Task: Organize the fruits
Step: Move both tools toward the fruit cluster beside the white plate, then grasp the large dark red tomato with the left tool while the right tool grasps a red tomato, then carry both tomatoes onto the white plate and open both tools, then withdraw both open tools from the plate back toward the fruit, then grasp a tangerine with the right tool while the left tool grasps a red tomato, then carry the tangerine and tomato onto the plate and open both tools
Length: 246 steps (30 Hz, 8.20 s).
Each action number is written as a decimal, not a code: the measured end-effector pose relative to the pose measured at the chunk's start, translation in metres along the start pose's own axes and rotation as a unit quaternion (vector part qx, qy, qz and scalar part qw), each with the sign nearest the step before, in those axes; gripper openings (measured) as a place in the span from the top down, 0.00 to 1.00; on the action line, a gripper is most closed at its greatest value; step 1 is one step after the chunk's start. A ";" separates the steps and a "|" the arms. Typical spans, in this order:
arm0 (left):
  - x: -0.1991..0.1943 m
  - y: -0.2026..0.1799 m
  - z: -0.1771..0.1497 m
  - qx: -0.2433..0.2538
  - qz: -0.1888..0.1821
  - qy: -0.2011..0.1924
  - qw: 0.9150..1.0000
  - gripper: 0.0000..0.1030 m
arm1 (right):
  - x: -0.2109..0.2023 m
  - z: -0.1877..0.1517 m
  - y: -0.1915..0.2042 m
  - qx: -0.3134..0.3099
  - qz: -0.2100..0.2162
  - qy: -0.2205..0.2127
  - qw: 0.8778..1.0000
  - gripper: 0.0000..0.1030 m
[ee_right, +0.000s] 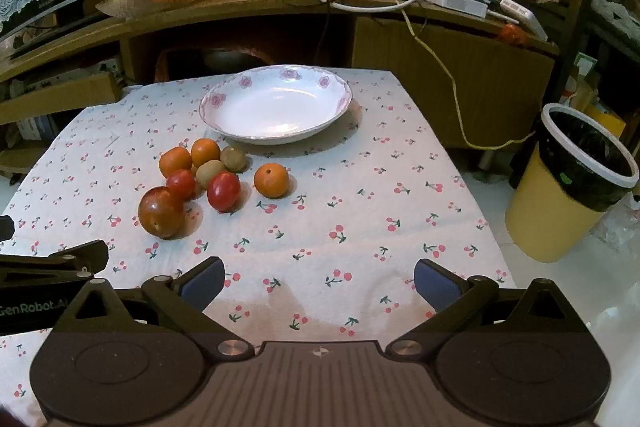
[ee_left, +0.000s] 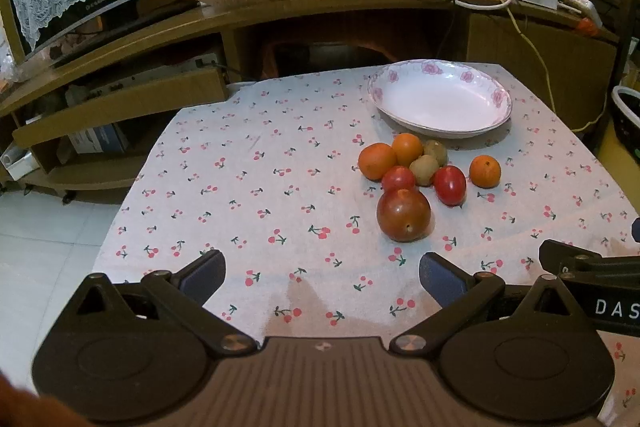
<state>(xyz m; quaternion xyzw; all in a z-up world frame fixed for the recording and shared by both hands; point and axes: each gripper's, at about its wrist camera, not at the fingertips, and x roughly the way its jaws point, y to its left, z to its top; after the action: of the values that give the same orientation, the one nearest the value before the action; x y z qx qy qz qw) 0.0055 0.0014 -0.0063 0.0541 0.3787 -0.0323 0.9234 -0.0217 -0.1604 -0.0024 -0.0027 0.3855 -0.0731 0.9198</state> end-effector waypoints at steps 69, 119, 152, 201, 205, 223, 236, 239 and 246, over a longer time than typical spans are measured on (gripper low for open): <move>0.068 0.004 0.012 0.012 -0.099 0.045 0.994 0.56 | 0.078 0.040 0.030 -0.009 0.173 0.046 0.984 0.49; 0.114 -0.044 0.125 0.043 -0.139 0.001 0.989 0.57 | 0.123 0.116 -0.019 0.002 0.135 0.032 0.990 0.71; 0.109 -0.032 0.131 0.040 -0.148 -0.007 0.988 0.50 | 0.115 0.119 -0.034 0.000 0.145 0.021 0.989 0.53; 0.111 -0.023 0.064 0.090 -0.177 0.060 0.978 0.67 | 0.113 0.075 -0.008 -0.091 0.191 0.092 0.973 0.71; 0.106 -0.023 0.062 0.097 -0.185 0.064 0.976 0.67 | 0.112 0.076 -0.009 -0.092 0.189 0.093 0.973 0.72; 0.088 -0.021 0.047 0.159 -0.199 0.068 0.965 0.63 | 0.096 0.063 -0.012 -0.130 0.215 0.112 0.961 0.57; 0.088 -0.022 0.046 0.168 -0.197 0.059 0.964 0.55 | 0.098 0.062 -0.010 -0.135 0.208 0.101 0.963 0.48; 0.089 -0.023 0.047 0.165 -0.197 0.059 0.965 0.55 | 0.099 0.062 -0.010 -0.135 0.207 0.100 0.964 0.48; 0.088 -0.025 0.048 0.165 -0.195 0.059 0.965 0.57 | 0.098 0.062 -0.007 -0.136 0.204 0.099 0.964 0.49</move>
<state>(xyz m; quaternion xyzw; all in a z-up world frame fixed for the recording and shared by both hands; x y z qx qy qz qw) 0.0989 -0.0310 -0.0366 0.1331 0.4254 -0.2703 0.8534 0.0894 -0.1843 -0.0278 -0.0419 0.4730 0.1693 0.8636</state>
